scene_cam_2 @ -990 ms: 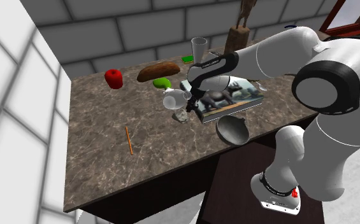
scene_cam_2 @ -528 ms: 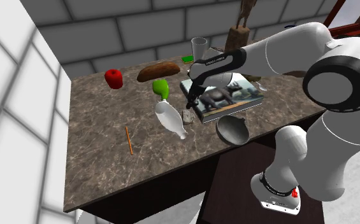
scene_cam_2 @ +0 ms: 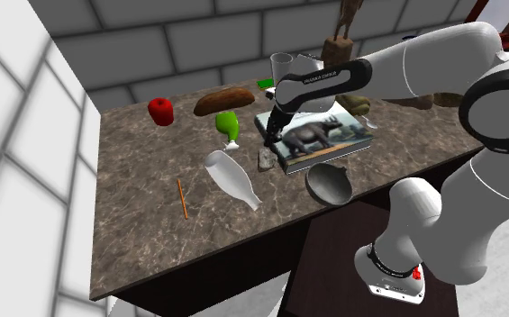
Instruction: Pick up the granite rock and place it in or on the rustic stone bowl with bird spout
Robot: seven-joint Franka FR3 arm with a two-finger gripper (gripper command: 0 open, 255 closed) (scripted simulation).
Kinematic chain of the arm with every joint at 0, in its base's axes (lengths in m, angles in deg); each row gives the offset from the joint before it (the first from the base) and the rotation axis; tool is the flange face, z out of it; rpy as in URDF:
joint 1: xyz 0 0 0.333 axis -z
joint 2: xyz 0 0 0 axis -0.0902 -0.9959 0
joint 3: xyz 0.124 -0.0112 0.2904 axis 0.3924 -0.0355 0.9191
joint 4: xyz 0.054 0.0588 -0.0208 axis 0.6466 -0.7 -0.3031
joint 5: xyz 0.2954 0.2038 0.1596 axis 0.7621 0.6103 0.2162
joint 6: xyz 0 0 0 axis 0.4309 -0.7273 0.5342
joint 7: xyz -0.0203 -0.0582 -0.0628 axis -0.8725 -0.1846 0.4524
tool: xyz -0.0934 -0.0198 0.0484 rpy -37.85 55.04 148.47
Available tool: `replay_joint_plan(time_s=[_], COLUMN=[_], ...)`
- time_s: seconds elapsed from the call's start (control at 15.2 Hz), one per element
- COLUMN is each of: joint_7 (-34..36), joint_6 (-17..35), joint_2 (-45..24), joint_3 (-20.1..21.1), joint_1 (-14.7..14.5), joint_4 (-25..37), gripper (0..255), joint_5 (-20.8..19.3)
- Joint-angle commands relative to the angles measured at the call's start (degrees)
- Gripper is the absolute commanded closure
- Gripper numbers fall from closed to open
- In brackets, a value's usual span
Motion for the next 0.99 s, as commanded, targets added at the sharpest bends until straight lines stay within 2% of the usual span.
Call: replay_joint_plan(time_s=[0.0,0.4,0.92], joint_7=[2.0,6.44,10.67], joint_6=[-1.09,-4.75,-10.17], joint_2=[1.45,5.04,8.36], joint_3=[0.69,2.76,5.2], joint_1=[0.46,2.03,3.55], joint_4=[0.63,2.75,6.42], gripper=[255,255,255], joint_5=[-2.14,-6.87,-10.77])
